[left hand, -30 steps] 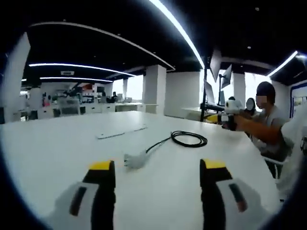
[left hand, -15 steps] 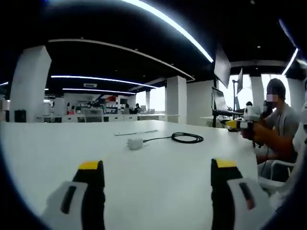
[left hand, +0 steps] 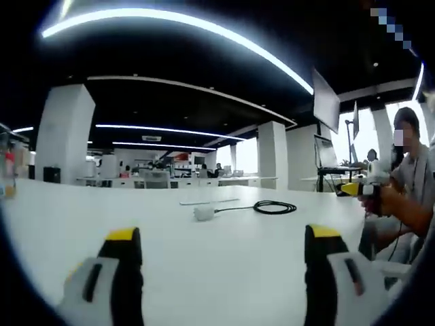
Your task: Plug the desk Type‑C cable into the charger adapter.
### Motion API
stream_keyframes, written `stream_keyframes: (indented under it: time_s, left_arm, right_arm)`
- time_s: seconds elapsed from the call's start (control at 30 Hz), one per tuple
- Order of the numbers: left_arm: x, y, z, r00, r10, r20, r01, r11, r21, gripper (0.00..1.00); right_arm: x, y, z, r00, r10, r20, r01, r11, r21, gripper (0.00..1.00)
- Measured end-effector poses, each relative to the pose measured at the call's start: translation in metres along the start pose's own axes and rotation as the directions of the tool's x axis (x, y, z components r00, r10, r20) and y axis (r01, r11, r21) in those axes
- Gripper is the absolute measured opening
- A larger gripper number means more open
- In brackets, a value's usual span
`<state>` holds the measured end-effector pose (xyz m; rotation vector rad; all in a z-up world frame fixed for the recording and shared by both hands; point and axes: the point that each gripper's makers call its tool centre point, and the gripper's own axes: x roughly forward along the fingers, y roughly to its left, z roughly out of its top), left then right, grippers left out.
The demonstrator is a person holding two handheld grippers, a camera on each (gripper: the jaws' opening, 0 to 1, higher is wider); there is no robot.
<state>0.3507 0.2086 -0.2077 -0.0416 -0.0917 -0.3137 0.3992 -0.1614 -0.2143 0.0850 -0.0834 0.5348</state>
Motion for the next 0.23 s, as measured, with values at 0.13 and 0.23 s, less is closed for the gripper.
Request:
stream_keyframes:
  time_s: [0.13,0.23]
  left_arm:
    - [-0.0046,0.0072,-0.0024,1.000,0.029,0.007,-0.029,0.999,-0.027,1.00]
    - [-0.0081,0.0107,-0.0038,0.999,0.048,0.010,-0.047,0.998,-0.041,1.00]
  right_arm:
    - [-0.0015,0.0024,-0.0051,1.000,-0.008,-0.015,0.008,1.000,-0.014,1.00]
    - [-0.0027,0.0024,-0.0060,1.000,-0.016,-0.018,0.016,1.000,-0.006,1.00]
